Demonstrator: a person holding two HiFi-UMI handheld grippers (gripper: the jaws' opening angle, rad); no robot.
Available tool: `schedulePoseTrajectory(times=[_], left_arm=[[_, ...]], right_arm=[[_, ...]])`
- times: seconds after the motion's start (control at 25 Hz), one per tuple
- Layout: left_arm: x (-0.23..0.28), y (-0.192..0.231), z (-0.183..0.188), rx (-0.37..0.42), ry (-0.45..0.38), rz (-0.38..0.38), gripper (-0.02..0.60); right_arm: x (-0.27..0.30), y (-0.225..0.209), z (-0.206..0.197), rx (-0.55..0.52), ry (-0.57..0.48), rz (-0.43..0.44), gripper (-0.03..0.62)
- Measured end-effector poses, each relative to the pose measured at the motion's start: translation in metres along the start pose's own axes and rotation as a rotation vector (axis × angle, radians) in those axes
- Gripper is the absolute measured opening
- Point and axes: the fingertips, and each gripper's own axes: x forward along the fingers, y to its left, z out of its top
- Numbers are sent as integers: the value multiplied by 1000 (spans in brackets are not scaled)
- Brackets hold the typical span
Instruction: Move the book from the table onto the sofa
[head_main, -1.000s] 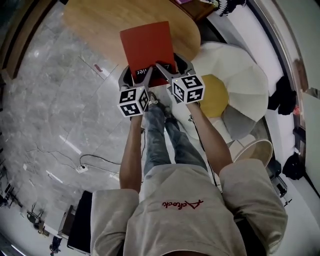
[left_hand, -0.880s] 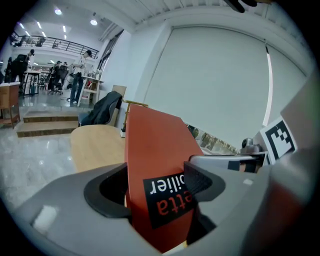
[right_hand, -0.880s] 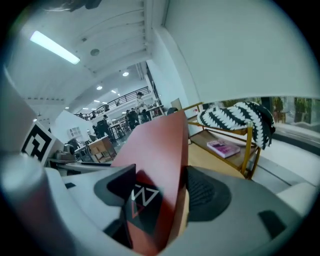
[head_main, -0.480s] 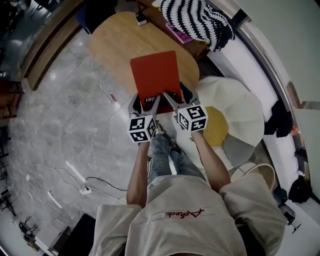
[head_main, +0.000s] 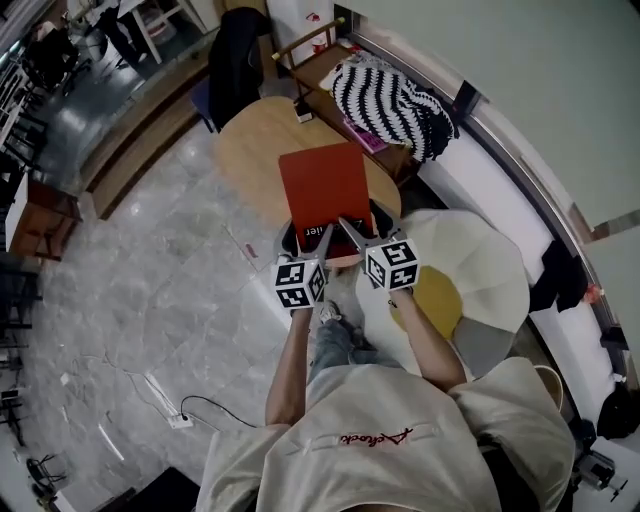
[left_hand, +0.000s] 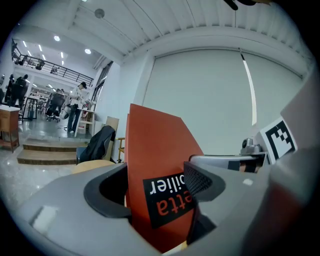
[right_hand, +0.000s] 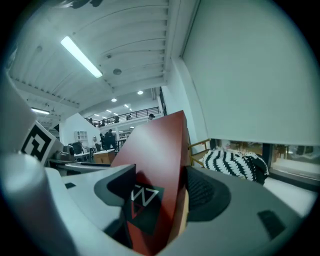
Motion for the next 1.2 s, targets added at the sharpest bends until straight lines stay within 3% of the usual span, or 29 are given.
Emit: schedulePoseTrajectory(times=[0.68, 0.96, 1.2], left_arm=[[-35, -48, 120, 111, -197, 3, 339], [-43, -50, 134, 133, -212, -12, 339], [-25, -73, 131, 134, -199, -70, 339]], right_arm=[[-47, 15, 126, -106, -203, 32, 298], [-53, 22, 139, -114, -232, 19, 297], [-68, -3, 138, -107, -235, -38, 297]])
